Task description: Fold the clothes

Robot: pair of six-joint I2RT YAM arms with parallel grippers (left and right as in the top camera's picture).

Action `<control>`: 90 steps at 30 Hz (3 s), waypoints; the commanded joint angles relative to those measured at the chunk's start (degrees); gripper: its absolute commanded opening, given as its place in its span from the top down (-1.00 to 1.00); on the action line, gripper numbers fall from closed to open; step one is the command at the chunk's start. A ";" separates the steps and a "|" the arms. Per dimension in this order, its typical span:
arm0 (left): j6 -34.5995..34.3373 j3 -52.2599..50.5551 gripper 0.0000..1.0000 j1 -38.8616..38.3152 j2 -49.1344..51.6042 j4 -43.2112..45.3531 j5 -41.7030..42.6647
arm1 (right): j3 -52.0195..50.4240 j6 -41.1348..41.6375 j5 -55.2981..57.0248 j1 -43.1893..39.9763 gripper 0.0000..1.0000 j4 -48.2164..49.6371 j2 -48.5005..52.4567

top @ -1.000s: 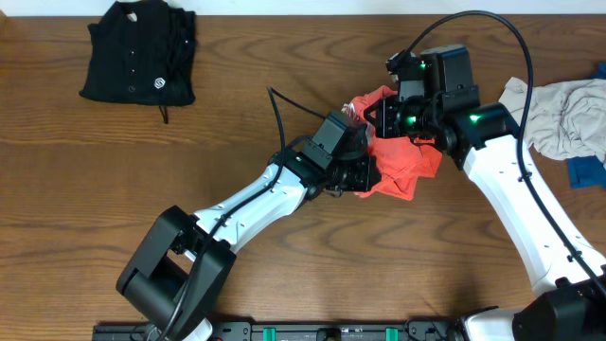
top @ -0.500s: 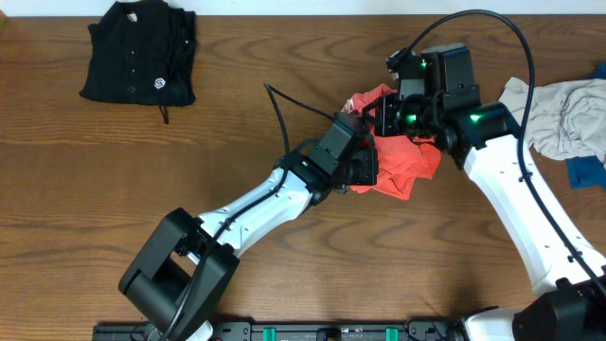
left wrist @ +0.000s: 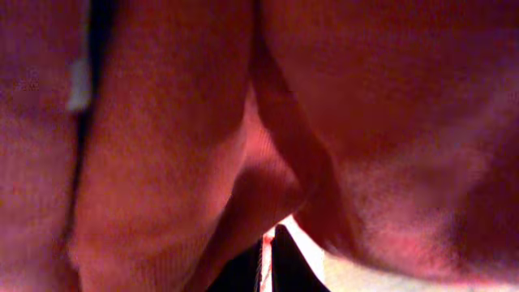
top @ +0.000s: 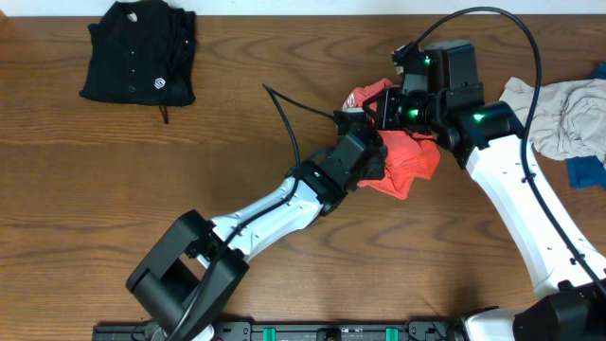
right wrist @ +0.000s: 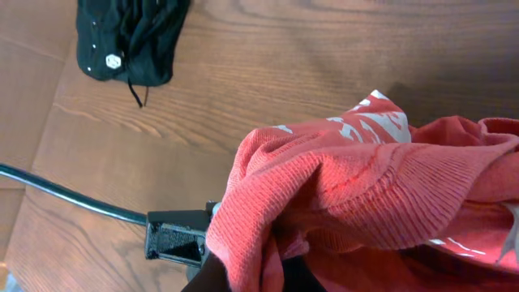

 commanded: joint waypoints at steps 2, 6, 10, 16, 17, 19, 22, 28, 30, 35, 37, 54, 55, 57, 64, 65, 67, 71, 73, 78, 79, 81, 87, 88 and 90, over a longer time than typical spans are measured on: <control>1.07 0.63 0.85 -0.55 2.86 4.20 -2.84 | 0.85 1.99 -6.67 0.81 0.92 -1.01 -0.98; 1.09 0.63 0.82 -0.52 4.96 7.26 -4.72 | 0.85 1.99 -6.67 0.81 0.92 -1.81 -0.98; 1.16 0.63 0.78 -0.52 5.35 10.56 -12.55 | 0.85 1.99 -6.67 0.81 0.92 -1.92 -0.98; 3.26 0.63 0.73 -0.52 5.49 16.24 -13.62 | 0.85 2.62 -7.58 0.81 0.92 -1.88 -0.98; 3.28 0.63 0.73 -0.52 5.68 17.07 -13.64 | 0.85 2.82 -7.61 0.81 0.92 -1.88 -0.98; 3.28 0.63 0.73 -0.52 6.29 19.08 -13.64 | 0.85 2.82 -7.82 0.83 0.93 -1.84 -0.98; 3.28 0.63 0.71 -0.52 7.89 22.18 -14.10 | 0.85 2.82 -8.00 0.83 0.93 -1.77 -0.98; 5.88 0.63 0.71 -0.55 9.86 24.76 -14.21 | 0.85 2.78 -9.05 0.81 0.93 -2.03 -1.01; 9.35 0.63 0.66 -0.79 9.44 25.00 -14.21 | 0.85 2.71 -8.96 0.81 0.93 -2.21 -0.98; 17.20 0.66 0.23 -2.29 7.61 23.41 -13.90 | 0.85 2.10 -5.81 0.59 0.90 -3.89 -0.98; 19.17 0.63 0.04 -3.41 6.75 21.55 -13.90 | 0.85 1.81 -3.78 0.35 0.90 -5.27 -0.98; 22.82 0.63 -0.62 -10.05 -7.41 -8.17 -13.94 | -1.66 1.20 2.64 -1.44 0.88 -11.26 -0.76; 22.84 0.63 -0.61 -10.08 -8.81 -10.29 -13.94 | -2.27 1.51 2.89 -1.44 0.89 -11.08 -0.70; 22.82 0.66 -0.61 -10.05 -11.58 -14.27 -13.97 | -3.89 1.92 2.84 -1.44 0.88 -10.16 -0.66; 22.84 0.63 -0.61 -9.94 -18.56 -21.38 -14.01 | -10.56 2.82 2.86 -1.46 0.86 -4.39 -0.66; 22.84 0.63 -0.61 -9.84 -19.06 -21.68 -14.03 | -11.17 2.84 2.84 -1.51 0.86 -3.56 -0.66; 22.84 0.63 -0.61 -9.46 -19.50 -21.90 -14.01 | -11.41 2.82 2.84 -1.51 0.86 -2.91 -0.66; 22.77 0.63 -0.60 -8.68 -18.71 -22.18 -13.99 | -11.39 2.86 2.82 -1.51 0.84 -1.46 -0.66; 22.77 0.63 -0.60 -8.20 -18.49 -22.29 -13.99 | -11.39 2.84 2.82 -1.51 0.84 -1.40 -0.66; 22.80 0.63 -0.60 -6.25 -18.51 -22.29 -14.05 | -11.39 2.73 2.89 -1.77 0.82 -1.20 -0.66; 22.77 0.63 -0.60 -5.62 -18.51 -22.34 -14.03 | -11.39 2.69 2.89 -1.99 0.83 -1.14 -0.66; 22.80 0.63 -0.60 -3.91 -18.51 -22.69 -14.03 | -11.39 2.27 2.82 -2.62 0.82 -0.90 -0.66; 22.80 0.63 -0.61 1.64 -18.25 -24.00 -13.99 | -11.23 -6.01 2.71 -3.32 0.33 -0.70 -0.66; 22.80 0.63 -0.60 2.34 -18.25 -24.26 -13.97 | -11.23 -7.54 3.91 -3.32 0.33 -0.98 -0.66; 22.80 0.63 -0.60 3.54 -18.25 -25.00 -13.97 | -11.23 -9.62 6.88 -3.32 0.32 -1.64 -0.66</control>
